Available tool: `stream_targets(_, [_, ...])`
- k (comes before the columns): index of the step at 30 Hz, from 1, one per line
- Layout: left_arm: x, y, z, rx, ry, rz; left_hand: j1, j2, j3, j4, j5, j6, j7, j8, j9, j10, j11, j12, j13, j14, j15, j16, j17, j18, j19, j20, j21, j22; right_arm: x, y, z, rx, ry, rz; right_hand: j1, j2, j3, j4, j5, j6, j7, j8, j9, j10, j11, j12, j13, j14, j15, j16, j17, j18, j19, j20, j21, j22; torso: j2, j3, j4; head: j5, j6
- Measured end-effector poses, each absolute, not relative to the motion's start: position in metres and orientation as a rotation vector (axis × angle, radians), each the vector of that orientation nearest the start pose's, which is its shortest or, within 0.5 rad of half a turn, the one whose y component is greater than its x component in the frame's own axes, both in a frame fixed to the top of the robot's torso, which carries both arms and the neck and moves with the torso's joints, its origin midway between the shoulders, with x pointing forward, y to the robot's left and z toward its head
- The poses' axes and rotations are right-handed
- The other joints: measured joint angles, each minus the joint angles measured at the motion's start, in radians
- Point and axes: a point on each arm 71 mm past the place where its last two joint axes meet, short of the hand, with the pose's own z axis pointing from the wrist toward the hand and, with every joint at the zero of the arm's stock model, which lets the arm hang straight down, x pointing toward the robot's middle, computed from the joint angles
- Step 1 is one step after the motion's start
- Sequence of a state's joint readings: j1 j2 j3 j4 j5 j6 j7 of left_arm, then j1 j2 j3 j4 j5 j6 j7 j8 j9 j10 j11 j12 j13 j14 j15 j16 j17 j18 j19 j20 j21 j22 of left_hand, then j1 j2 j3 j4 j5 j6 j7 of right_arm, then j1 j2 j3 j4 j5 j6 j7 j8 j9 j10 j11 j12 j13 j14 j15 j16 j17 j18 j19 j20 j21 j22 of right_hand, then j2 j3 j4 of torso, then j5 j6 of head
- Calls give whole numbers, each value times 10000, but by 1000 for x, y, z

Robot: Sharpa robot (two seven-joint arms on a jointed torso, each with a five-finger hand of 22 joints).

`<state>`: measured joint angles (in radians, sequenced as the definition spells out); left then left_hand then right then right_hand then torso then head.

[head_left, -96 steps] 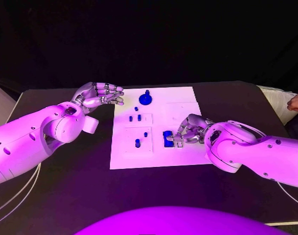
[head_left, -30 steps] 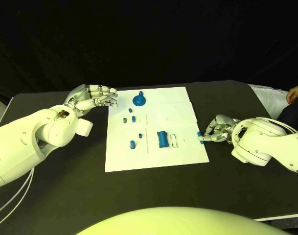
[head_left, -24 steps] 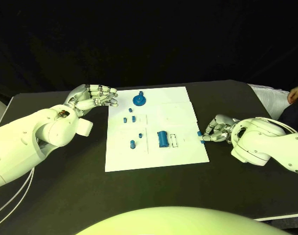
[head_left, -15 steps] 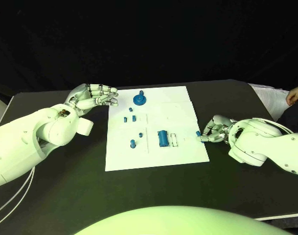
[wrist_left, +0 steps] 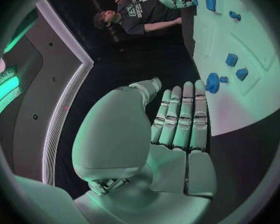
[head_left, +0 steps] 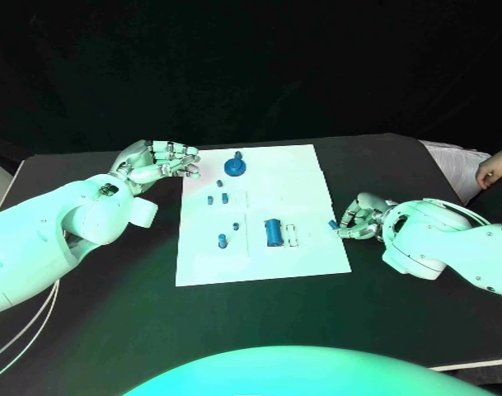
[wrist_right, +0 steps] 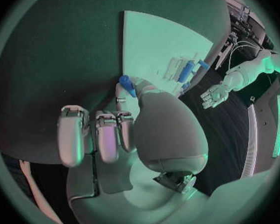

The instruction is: Assemble the parts on the task board

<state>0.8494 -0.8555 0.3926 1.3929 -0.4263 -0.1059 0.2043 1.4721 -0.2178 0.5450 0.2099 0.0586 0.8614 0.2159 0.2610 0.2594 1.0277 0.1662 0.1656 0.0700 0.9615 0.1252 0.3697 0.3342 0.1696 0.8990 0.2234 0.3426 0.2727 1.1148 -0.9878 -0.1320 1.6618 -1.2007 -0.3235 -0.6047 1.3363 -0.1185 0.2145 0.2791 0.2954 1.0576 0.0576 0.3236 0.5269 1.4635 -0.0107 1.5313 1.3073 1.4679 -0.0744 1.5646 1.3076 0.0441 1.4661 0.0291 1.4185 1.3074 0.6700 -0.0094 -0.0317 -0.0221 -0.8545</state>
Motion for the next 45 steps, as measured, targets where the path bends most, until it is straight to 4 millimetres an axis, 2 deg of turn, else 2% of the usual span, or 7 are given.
stream_targets(1, [494, 263, -215, -9927, 15421, -14451, 0, 0, 0, 0, 0, 0, 0, 0, 0, 0, 0, 0, 0, 0, 0, 0, 0, 0, 0, 0, 0, 0, 426, -264, -263, 4340, 20619, 2460, 93, -23, 87, -19, -43, 6, -7, 6, 0, 18, -19, 0, 0, -16, -16, 0, 0, 0, 0, 0, 11, 0, -3, 0, 0, 1, -1])
stream_targets(3, [494, 264, -215, -9929, 15423, -14447, 0, 0, 0, 0, 0, 0, 0, 0, 0, 0, 0, 0, 0, 0, 0, 0, -1, -1, 0, 0, 0, 1, 426, -264, -263, 4360, 20583, 2475, 261, -77, 533, -22, -726, 6, -8, 59, 31, 35, -36, 0, 0, -31, -30, 0, 0, 1, 0, 0, 10, 0, -4, -1, 0, 1, -2])
stream_targets(5, [494, 264, -215, -9930, 15426, -14445, 0, 0, 21, 21, 0, 0, 0, 0, 0, 0, 0, 0, 4, 24, -24, 0, 10, -1, 0, 0, 0, 1, 426, -264, -263, 4379, 20552, 2485, 294, -92, 751, -6, -894, 6, -9, 94, 56, 35, -36, 0, 0, -31, -30, 0, 0, 0, 0, 0, 10, 0, -5, 0, 0, 1, -2])
stream_targets(14, [494, 264, -216, -9940, 15436, -14429, 0, 0, 28, 28, 0, 0, 0, 0, 0, 0, 0, 0, 8, 36, -36, 1, 11, 0, 0, 0, 1, 1, 422, -268, -260, 4481, 20390, 2538, 354, -130, 997, 20, -948, -6, 2, 158, 107, 34, -36, 0, 0, -31, -30, 0, -1, 3, 0, 0, 9, 6, -6, 5, 1, 0, 33])
stream_targets(24, [494, 265, -216, -9954, 15443, -14403, 0, 0, 28, 28, 0, 0, 0, 0, 1, 0, 0, 0, 8, 36, -36, 3, 22, 0, 0, 0, 1, -12, 424, -269, -236, 4343, 19816, 2795, 354, -130, 1134, 25, -921, -46, 40, 159, 110, 33, -35, 0, 0, -31, -29, 0, -1, 4, 0, 0, 48, 6, -12, -1, -1, 19, 71])
stream_targets(32, [494, 264, -216, -9961, 15454, -14401, 0, 0, 28, 27, 0, 0, 0, 0, 1, 0, 0, 0, 7, 36, -36, 4, 21, 0, -1, 0, -37, -12, 420, -244, -228, 3955, 19840, 3422, 330, -154, 1218, 78, -920, -46, 39, 170, 111, 33, -35, 0, 0, -31, -29, 0, -1, 4, 0, 0, 47, 5, -8, -7, -2, 9, 96])
stream_targets(45, [494, 264, -216, -9962, 15470, -14417, 0, 0, -1, 56, 0, 0, 0, 0, -8, 0, 0, 0, 6, 36, -36, -34, 34, -1, 37, 37, -37, -21, 415, -203, -248, 3820, 20718, 4092, -140, -383, 1384, 104, -920, -43, 38, 269, 252, 33, -34, 0, 8, -31, -28, 0, -1, 7, 0, 0, 46, 3, 1, -3, 13, -10, 102])
